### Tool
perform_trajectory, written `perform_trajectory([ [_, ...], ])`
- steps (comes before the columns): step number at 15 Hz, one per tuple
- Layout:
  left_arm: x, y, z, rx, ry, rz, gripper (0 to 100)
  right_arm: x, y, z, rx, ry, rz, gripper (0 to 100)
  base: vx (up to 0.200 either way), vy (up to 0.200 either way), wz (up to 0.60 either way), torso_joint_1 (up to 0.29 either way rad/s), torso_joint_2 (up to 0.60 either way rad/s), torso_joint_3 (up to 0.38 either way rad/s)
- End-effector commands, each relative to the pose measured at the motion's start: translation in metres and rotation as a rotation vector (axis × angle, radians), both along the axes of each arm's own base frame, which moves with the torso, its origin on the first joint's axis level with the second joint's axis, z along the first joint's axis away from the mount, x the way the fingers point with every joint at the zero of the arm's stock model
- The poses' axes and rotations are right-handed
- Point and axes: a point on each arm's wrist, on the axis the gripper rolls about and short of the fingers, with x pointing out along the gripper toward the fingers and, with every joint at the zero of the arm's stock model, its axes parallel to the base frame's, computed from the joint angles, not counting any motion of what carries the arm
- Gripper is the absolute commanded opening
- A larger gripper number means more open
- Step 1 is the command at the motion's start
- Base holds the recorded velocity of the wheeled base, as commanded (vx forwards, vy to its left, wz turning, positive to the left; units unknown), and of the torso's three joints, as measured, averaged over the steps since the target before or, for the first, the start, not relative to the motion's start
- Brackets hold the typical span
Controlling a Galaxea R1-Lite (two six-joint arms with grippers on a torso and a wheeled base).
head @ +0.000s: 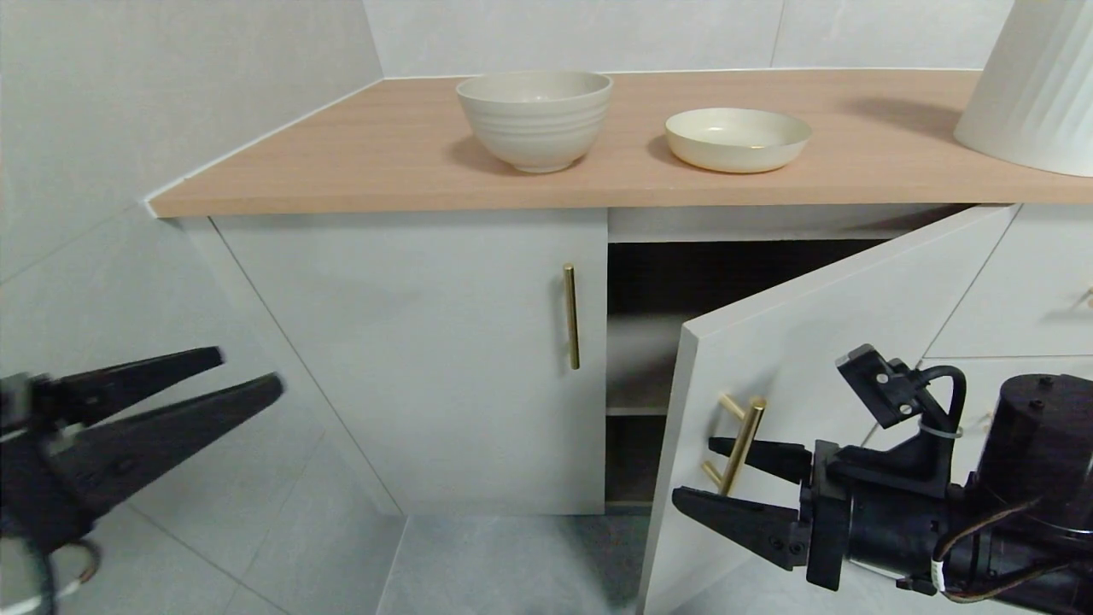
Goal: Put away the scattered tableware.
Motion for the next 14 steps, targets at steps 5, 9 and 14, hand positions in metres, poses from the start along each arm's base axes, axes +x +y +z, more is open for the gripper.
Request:
perform_trajectory([
  [5, 0.136, -0.102, -0.066, -0.093, 0.061, -0.12, 100, -0.001, -0.001, -0.001, -0.003, 0.0, -0.005, 100, 0.0, 0.0, 0.0, 0.0, 0.0, 0.0],
  [9, 0.114, -0.142, -0.071, -0.081, 0.085, -0.251, 100, 0.0, 0.0, -0.004, -0.012, 0.01, -0.005, 100, 0.0, 0.0, 0.0, 0.0, 0.0, 0.0],
  [14, 0.112, -0.165, -0.083, -0.061, 0.11, -0.291, 100, 0.0, 0.0, -0.006, -0.017, 0.017, -0.002, 100, 0.0, 0.0, 0.0, 0.0, 0.0, 0.0],
])
